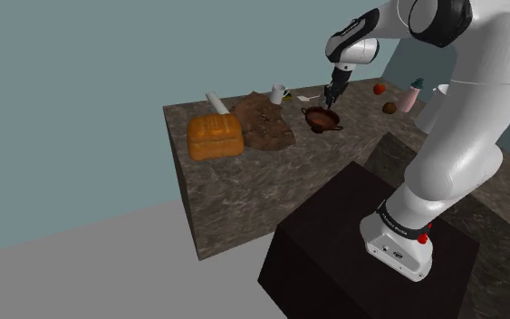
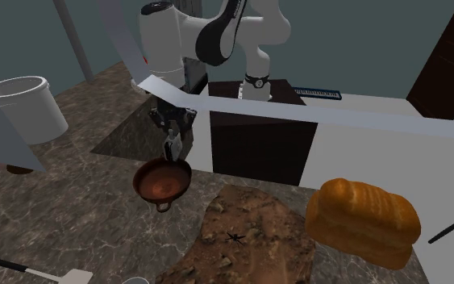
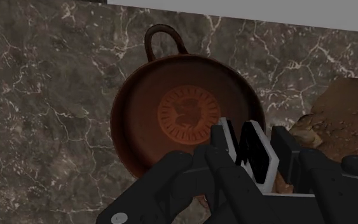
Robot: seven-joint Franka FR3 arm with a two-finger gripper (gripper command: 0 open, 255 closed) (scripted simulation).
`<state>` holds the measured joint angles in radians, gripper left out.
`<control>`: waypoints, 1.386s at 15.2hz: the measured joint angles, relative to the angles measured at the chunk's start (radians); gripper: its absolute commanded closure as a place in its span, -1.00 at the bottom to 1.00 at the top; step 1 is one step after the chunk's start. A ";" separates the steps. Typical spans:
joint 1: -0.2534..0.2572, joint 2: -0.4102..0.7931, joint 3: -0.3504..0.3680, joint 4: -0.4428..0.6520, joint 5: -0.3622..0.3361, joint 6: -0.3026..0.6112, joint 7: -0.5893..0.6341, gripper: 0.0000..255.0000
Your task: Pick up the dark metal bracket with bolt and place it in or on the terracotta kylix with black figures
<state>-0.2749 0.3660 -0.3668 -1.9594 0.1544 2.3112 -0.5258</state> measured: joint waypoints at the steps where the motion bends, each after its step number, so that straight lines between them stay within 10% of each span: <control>1: -0.019 0.030 0.001 0.042 0.011 -0.014 -0.020 1.00; 21: -0.093 0.226 0.039 0.141 0.089 0.074 -0.098 1.00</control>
<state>-0.3677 0.5924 -0.3274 -1.8182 0.2435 2.3852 -0.6240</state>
